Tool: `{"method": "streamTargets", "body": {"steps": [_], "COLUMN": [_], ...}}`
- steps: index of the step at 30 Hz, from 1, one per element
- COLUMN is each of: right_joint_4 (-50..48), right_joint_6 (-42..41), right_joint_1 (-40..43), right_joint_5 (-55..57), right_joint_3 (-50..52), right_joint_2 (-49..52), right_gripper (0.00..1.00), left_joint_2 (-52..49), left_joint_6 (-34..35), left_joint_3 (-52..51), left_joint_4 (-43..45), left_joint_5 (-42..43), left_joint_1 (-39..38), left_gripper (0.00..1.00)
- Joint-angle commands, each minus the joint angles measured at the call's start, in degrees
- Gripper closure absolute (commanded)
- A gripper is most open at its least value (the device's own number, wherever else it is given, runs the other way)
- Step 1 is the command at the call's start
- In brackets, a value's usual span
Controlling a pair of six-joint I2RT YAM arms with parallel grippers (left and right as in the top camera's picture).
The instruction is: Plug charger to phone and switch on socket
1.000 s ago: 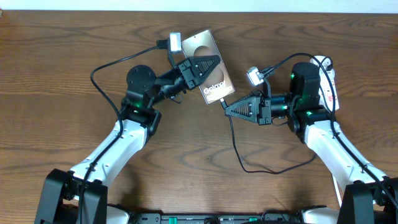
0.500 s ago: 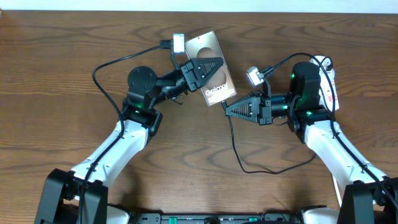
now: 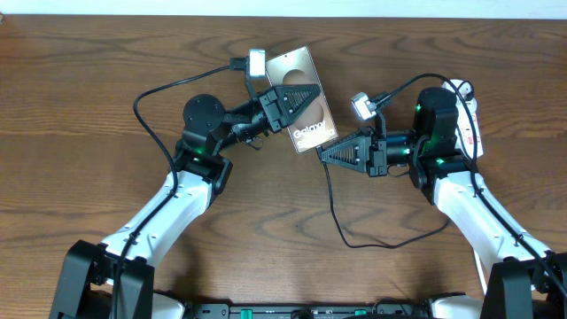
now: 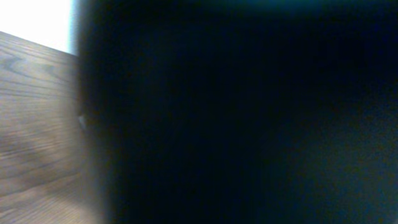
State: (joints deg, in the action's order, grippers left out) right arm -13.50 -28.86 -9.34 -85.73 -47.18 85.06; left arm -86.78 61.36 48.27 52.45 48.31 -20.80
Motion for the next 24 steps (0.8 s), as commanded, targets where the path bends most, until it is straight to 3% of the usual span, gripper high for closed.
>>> {"method": "streamTargets", "body": {"steps": [1, 6, 7, 8, 11, 13, 18, 24], "right_joint_4": [-1.6, -2.2, -2.2, -2.4, -2.7, -3.5, -4.2, -4.1], "right_joint_6": [-1.7, -2.6, -2.6, -2.5, -2.4, -2.3, -2.4, -2.4], "right_joint_1": [-0.5, -0.5, -0.5, -0.5, -0.5, -0.5, -0.5, -0.5], "right_joint_5": [3.3, 3.9, 3.9, 3.9, 3.9, 3.9, 3.9, 3.7], "right_joint_3": [-0.5, -0.5, -0.5, -0.5, -0.5, -0.5, -0.5, -0.5], "right_joint_2": [-0.4, -0.4, -0.4, -0.4, -0.4, -0.4, -0.4, -0.4], "right_gripper": [0.99, 0.99, 0.89, 0.69, 0.41, 0.32, 0.33, 0.43], "left_joint_2": [1.4, 1.4, 1.4, 1.4, 1.4, 1.4, 1.4, 1.4], "left_joint_6": [-1.4, -1.4, -1.4, -1.4, -1.4, -1.4, -2.1, -4.2], "left_joint_3": [0.9, 0.9, 0.9, 0.9, 0.9, 0.9, 0.9, 0.9], "left_joint_4": [0.2, 0.2, 0.2, 0.2, 0.2, 0.2, -3.8, -11.8], "left_joint_5": [5.2, 4.8, 4.7, 4.5, 4.6, 4.6, 5.1, 5.3], "left_joint_1": [-2.1, -2.1, -2.1, -2.0, -1.6, -1.4, -1.5, -1.5], "left_gripper": [0.93, 0.92, 0.93, 0.93, 0.92, 0.93, 0.93, 0.93]}}
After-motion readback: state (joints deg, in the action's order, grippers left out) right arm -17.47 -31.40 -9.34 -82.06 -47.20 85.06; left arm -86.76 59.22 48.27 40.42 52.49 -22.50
